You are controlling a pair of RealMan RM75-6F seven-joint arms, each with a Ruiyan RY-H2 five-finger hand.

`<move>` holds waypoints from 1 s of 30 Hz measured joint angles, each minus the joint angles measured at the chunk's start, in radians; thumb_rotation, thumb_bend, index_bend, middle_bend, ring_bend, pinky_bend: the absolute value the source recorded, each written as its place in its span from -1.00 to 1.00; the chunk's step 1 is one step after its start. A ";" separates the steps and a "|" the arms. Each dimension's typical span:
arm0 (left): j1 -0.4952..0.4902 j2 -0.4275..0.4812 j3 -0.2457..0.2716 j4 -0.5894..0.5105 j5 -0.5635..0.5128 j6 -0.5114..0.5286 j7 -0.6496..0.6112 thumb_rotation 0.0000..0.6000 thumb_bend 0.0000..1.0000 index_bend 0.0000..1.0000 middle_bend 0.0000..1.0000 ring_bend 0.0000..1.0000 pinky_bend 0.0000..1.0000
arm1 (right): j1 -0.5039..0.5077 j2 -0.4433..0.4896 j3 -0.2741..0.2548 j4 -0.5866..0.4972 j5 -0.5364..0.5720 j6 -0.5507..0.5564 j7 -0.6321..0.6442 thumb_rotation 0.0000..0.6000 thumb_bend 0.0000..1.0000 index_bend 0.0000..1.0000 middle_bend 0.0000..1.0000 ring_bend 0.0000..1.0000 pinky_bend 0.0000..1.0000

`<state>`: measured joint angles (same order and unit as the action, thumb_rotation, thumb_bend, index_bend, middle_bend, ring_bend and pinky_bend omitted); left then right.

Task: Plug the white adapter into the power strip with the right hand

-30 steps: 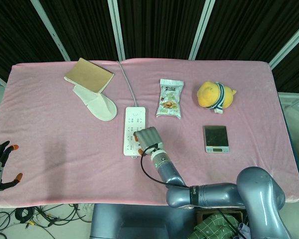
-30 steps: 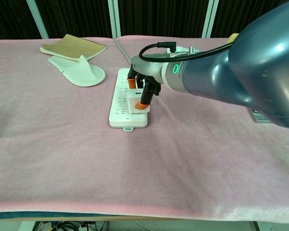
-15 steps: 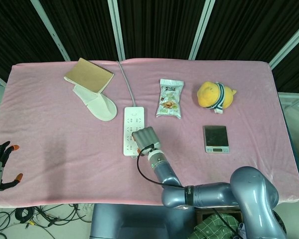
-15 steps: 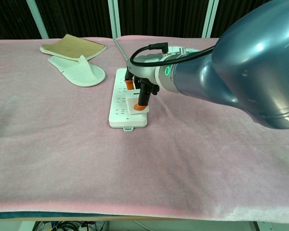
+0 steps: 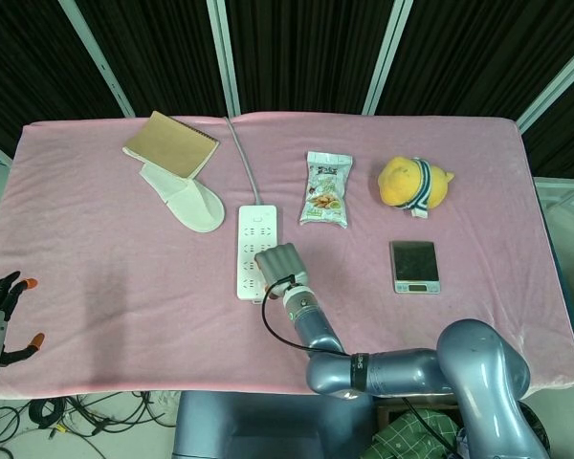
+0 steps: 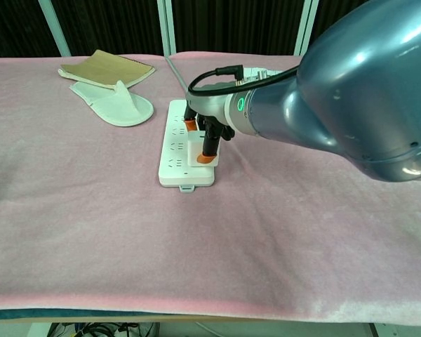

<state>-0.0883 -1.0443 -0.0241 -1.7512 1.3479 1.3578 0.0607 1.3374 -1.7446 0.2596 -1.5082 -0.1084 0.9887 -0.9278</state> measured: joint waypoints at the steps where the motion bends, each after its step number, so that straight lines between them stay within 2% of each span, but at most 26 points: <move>1: 0.000 0.000 0.000 0.000 0.000 0.000 0.000 1.00 -0.44 -0.76 -0.97 -1.00 -1.00 | 0.001 -0.001 -0.002 0.000 0.003 0.000 -0.003 1.00 -0.21 0.93 0.54 0.47 -0.05; 7: 0.000 0.000 0.001 0.000 0.000 0.000 0.002 1.00 -0.44 -0.76 -0.97 -1.00 -1.00 | 0.003 -0.018 -0.002 0.008 -0.016 0.002 0.004 1.00 -0.12 1.00 0.70 0.60 0.08; 15: -0.002 0.001 0.000 -0.002 -0.002 -0.003 0.002 1.00 -0.44 -0.76 -0.97 -1.00 -1.00 | -0.004 -0.051 0.000 0.035 -0.098 0.026 0.035 1.00 0.02 1.00 0.71 0.61 0.08; 30: -0.002 0.002 0.002 -0.002 -0.001 -0.005 0.000 1.00 -0.44 -0.76 -0.97 -1.00 -1.00 | 0.003 -0.069 -0.012 0.060 -0.077 0.001 -0.007 1.00 0.13 1.00 0.75 0.64 0.10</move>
<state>-0.0905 -1.0425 -0.0224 -1.7537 1.3473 1.3532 0.0606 1.3401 -1.8132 0.2473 -1.4486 -0.1850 0.9901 -0.9347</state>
